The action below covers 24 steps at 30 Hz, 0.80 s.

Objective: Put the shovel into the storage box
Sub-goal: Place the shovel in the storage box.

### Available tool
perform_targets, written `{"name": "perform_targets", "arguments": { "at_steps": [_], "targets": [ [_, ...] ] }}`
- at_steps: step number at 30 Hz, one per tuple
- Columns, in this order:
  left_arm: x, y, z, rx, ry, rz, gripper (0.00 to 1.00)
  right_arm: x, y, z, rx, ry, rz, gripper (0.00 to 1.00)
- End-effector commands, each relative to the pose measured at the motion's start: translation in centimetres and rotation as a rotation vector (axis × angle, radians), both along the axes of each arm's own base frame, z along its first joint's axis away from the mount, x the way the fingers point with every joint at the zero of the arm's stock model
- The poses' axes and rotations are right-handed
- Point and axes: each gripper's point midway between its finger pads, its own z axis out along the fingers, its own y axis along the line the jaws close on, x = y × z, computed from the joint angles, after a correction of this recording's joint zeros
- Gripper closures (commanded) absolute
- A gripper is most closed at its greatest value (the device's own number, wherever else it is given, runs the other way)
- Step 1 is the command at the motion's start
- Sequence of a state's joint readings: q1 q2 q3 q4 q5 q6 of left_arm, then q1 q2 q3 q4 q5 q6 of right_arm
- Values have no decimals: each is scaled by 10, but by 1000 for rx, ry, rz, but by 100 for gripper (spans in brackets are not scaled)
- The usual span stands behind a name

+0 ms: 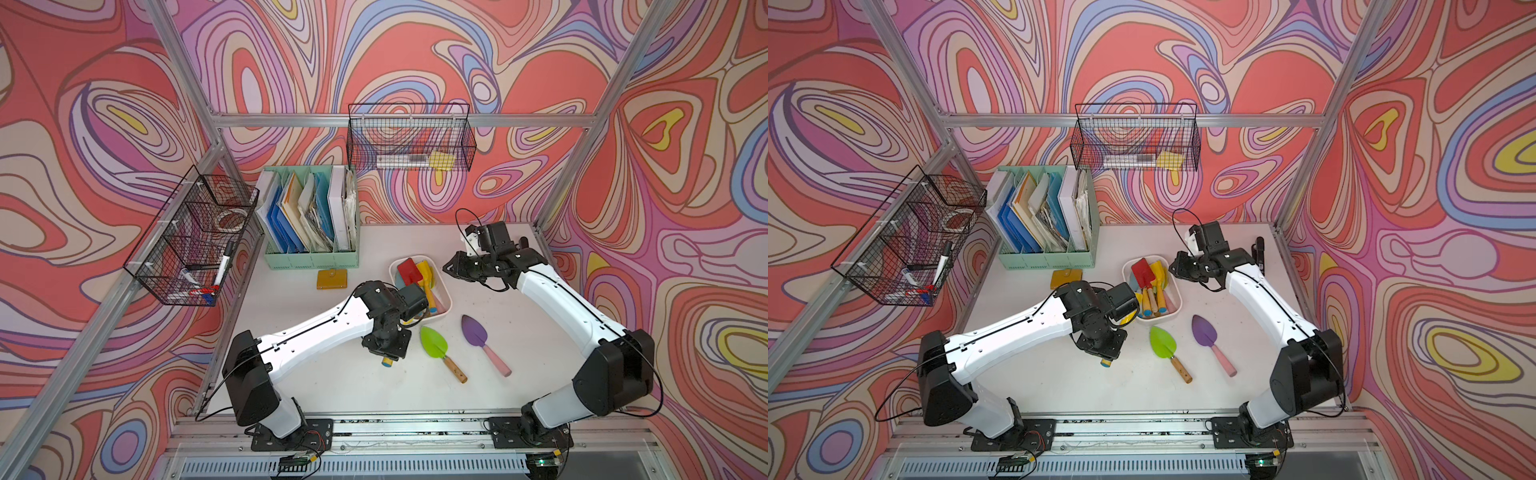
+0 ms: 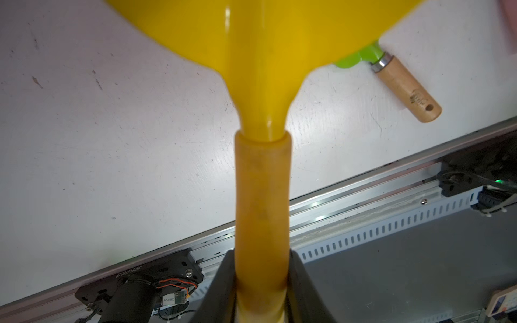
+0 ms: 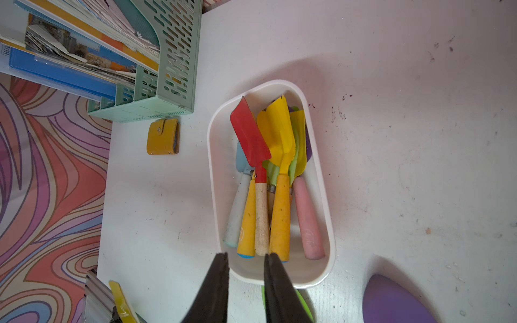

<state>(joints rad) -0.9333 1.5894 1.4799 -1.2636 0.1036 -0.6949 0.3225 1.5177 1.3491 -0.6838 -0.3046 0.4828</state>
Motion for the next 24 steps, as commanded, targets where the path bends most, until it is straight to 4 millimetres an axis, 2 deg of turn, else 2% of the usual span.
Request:
{"name": "perform_targets", "arguments": {
  "at_steps": [1,6,10,17,24],
  "targets": [
    [32,-11,11,-66,-46,17,100,-4,6,15,51,-31,-16,75],
    [67,-33,18,-108,-54,6,100,-6,22,20,66,-45,1,75],
    [83,-51,13,-125,-30,-17,100,-8,45,25,64,-62,46,75],
    [95,-62,8,-141,-9,-22,100,-5,67,26,52,-70,82,74],
    [95,-61,8,-142,-7,-22,100,-3,63,16,-19,-51,61,74]
  ]
}}
